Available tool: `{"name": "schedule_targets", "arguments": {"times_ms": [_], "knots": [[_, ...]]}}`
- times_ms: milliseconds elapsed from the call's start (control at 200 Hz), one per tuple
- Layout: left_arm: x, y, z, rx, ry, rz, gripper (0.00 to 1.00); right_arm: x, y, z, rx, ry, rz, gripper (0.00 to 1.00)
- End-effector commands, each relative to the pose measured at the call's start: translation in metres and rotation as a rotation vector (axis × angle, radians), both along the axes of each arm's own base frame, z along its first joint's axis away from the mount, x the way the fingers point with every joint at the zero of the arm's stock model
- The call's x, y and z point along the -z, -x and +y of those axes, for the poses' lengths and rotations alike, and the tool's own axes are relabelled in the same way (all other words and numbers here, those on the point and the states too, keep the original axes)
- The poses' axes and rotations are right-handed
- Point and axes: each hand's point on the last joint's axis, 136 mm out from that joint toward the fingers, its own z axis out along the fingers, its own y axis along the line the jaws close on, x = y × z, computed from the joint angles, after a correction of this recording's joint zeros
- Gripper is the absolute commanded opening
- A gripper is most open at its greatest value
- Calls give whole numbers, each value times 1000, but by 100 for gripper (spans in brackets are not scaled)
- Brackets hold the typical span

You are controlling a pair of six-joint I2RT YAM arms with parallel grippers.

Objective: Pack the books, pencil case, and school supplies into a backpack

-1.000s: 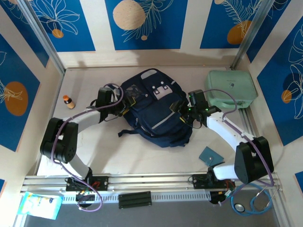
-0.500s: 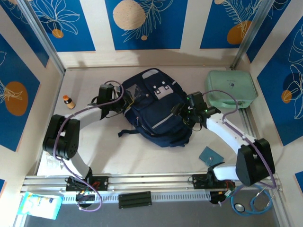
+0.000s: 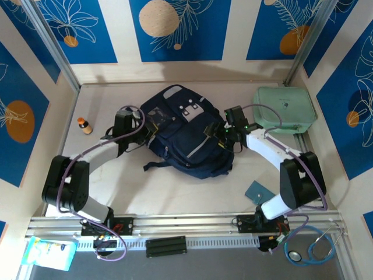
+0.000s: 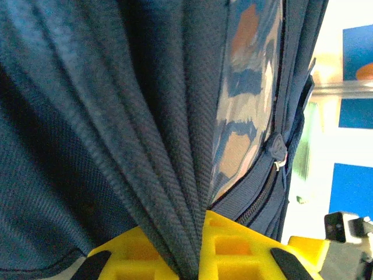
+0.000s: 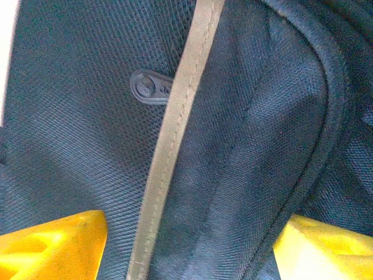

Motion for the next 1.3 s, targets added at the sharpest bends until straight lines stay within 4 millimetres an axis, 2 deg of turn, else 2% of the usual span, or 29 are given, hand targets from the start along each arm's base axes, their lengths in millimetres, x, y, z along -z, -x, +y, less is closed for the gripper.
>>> {"name": "schedule_targets", "arguments": {"times_ms": [0, 165, 250, 300, 380, 465, 545, 605, 695, 835, 925, 1025, 1106, 1296], "knots": [[-7, 8, -2, -28, 49, -12, 0, -54, -50, 28, -123, -90, -206, 75], [-8, 18, -22, -52, 96, -6, 0, -48, -82, 41, -192, -79, -219, 75], [-7, 21, -31, -69, 107, 7, 0, -45, -92, 36, -186, -69, -238, 75], [-7, 21, -33, -91, 120, 4, 0, -44, -94, 25, -166, -28, -238, 76], [-8, 18, -33, -131, 137, -2, 0, -45, -89, 2, -128, 52, -213, 76], [-11, 15, -34, -148, 147, -8, 0, -52, -74, -25, -86, 160, -195, 76], [-12, 14, -34, -167, 148, -12, 0, -61, -51, -29, -89, 147, -197, 75], [-13, 14, -34, -173, 150, -16, 0, -64, -30, -20, -109, 115, -192, 73], [-16, 13, -35, -181, 164, -25, 0, -54, 3, 2, -144, 140, -155, 72], [-20, 12, -37, -183, 184, -24, 0, -34, 50, 48, -200, 180, -129, 67], [-24, 11, -40, -168, 194, -22, 0, -26, 69, 76, -224, 216, -149, 59], [-25, 11, -42, -165, 198, -21, 0, -16, 80, 106, -262, 258, -186, 53], [-24, 11, -41, -168, 193, -15, 0, -4, 82, 121, -279, 264, -169, 45], [-19, 14, -42, -165, 193, 8, 0, 13, 77, 149, -324, 259, -161, 42]]}}
